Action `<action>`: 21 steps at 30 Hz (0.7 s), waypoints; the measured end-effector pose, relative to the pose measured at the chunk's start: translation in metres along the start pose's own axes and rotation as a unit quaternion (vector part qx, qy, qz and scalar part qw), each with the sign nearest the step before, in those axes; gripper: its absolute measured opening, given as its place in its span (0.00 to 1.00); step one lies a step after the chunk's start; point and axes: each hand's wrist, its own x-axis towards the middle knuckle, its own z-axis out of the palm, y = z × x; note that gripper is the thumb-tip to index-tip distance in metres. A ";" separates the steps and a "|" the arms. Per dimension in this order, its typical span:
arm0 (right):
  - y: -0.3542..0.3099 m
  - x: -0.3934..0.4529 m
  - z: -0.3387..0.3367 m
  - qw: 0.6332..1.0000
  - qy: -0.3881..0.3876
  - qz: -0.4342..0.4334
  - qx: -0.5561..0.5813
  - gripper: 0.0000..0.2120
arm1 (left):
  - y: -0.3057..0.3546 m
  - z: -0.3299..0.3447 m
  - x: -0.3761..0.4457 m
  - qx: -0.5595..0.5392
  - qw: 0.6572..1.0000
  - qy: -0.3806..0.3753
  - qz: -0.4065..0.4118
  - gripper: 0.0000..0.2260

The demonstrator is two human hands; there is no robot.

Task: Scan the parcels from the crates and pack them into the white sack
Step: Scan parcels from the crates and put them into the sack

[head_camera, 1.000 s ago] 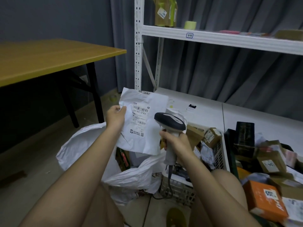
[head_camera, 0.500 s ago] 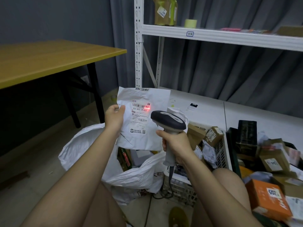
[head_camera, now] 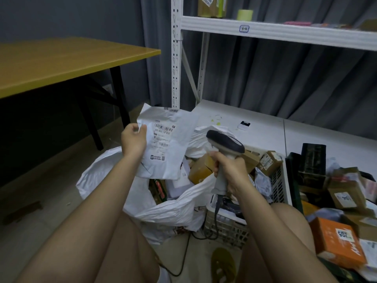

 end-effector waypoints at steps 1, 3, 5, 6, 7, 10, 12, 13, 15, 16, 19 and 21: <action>0.003 0.003 -0.003 1.000 0.009 0.006 0.000 0.09 | -0.006 0.002 0.000 0.015 1.000 -0.008 -0.004 0.08; 0.008 0.007 -0.009 1.000 0.021 0.017 0.006 0.09 | -0.018 0.008 -0.002 0.030 0.999 -0.027 -0.026 0.11; 0.012 0.011 -0.017 0.999 0.036 0.022 0.009 0.11 | -0.030 0.022 -0.005 0.049 0.997 -0.032 -0.057 0.14; 0.014 0.013 -0.022 0.999 0.041 0.024 0.008 0.11 | -0.033 0.030 -0.007 0.055 0.995 -0.047 -0.070 0.14; 0.015 0.015 -0.027 0.999 0.045 0.026 0.007 0.10 | -0.038 0.039 -0.008 0.055 0.991 -0.087 -0.081 0.15; 0.017 0.022 -0.044 0.998 0.056 0.037 -0.003 0.07 | -0.043 0.058 -0.017 0.070 0.944 -0.300 -0.115 0.33; 0.017 0.026 -0.055 0.998 0.052 0.042 -0.005 0.08 | -0.041 0.070 -0.021 0.126 0.913 -0.374 -0.104 0.42; 0.017 0.027 -0.061 0.998 0.053 0.040 -0.010 0.08 | -0.036 0.077 -0.025 0.139 0.908 -0.386 -0.084 0.41; 0.015 0.031 -0.070 0.998 0.058 0.022 -0.009 0.07 | -0.024 0.090 -0.036 0.116 0.907 -0.402 -0.043 0.36; 0.014 0.033 -0.073 0.998 0.064 0.012 0.007 0.07 | -0.014 0.096 -0.044 0.097 0.908 -0.407 -0.025 0.33; 0.012 0.046 -0.083 0.993 0.083 0.011 0.085 0.05 | 0.010 0.116 -0.067 0.042 0.910 -0.411 0.043 0.21; 0.009 0.058 -0.090 0.988 0.082 0.020 0.130 0.03 | 0.024 0.133 -0.081 0.016 0.901 -0.430 0.058 0.16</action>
